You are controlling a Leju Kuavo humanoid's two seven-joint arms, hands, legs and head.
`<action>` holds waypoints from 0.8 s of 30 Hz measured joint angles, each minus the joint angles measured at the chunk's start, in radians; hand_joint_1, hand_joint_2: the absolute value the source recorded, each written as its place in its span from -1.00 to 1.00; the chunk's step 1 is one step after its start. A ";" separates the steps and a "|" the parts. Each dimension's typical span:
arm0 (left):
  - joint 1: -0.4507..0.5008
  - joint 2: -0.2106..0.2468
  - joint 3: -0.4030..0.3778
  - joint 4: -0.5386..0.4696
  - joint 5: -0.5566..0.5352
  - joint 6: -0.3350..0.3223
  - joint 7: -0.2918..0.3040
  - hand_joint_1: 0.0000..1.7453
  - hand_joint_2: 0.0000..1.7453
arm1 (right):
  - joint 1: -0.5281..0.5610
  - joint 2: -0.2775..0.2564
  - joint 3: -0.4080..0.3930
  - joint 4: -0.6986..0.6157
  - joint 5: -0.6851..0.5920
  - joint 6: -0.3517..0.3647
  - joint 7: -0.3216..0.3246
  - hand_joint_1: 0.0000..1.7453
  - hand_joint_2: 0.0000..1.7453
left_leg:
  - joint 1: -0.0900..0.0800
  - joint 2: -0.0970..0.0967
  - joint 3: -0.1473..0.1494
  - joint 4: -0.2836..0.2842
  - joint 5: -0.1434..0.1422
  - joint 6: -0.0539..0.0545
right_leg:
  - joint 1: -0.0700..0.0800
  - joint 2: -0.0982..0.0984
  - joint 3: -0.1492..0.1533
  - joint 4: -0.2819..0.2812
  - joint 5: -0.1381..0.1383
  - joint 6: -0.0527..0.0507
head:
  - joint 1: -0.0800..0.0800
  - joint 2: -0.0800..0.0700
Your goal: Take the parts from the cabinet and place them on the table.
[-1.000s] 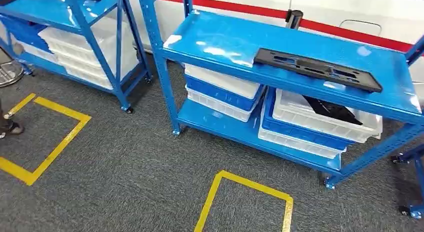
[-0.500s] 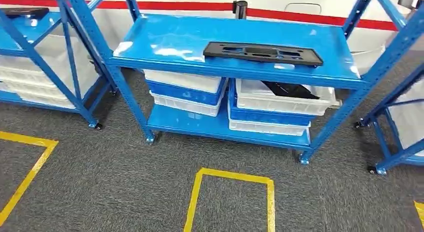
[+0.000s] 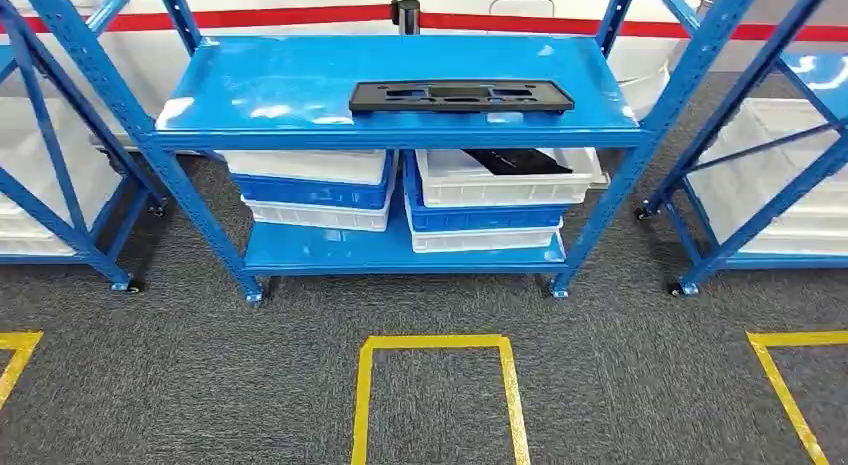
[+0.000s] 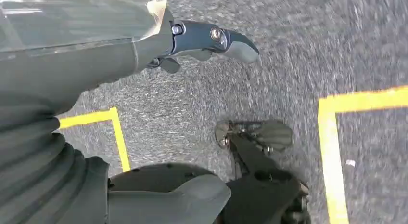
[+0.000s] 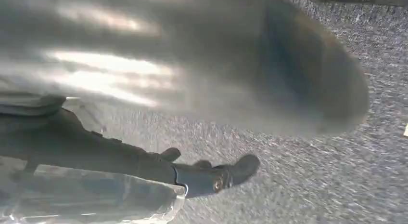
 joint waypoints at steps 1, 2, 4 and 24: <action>0.001 0.000 0.001 0.000 0.000 -0.002 -0.002 -1.00 1.00 | 0.001 0.000 0.000 0.000 0.001 -0.009 0.002 -1.00 -1.00 | -0.002 0.014 -0.004 0.001 0.000 0.000 | -0.001 -0.006 -0.035 0.084 -0.032 0.003 | -0.001 0.000; 0.001 0.000 0.002 0.000 0.000 -0.004 -0.002 -1.00 1.00 | 0.003 0.000 0.000 0.000 0.007 -0.011 0.006 -1.00 -1.00 | -0.002 0.025 -0.006 0.001 0.001 -0.001 | -0.003 -0.008 -0.043 0.117 -0.039 0.011 | 0.000 0.000; 0.000 -0.001 0.004 0.000 0.000 -0.008 -0.003 -1.00 1.00 | 0.008 -0.002 0.000 0.000 0.015 -0.012 0.013 -1.00 1.00 | -0.002 0.037 -0.006 0.002 0.003 -0.004 | -0.008 -0.012 0.032 0.018 -0.001 0.033 | 0.001 0.000; 0.054 0.039 -0.105 -0.043 0.143 -0.044 0.060 -1.00 1.00 | 0.091 -0.019 0.115 -0.031 -0.294 0.162 -0.039 -1.00 -1.00 | 0.002 0.040 -0.012 0.013 0.002 -0.040 | 0.002 -0.034 0.173 -0.226 0.067 0.009 | -0.005 0.000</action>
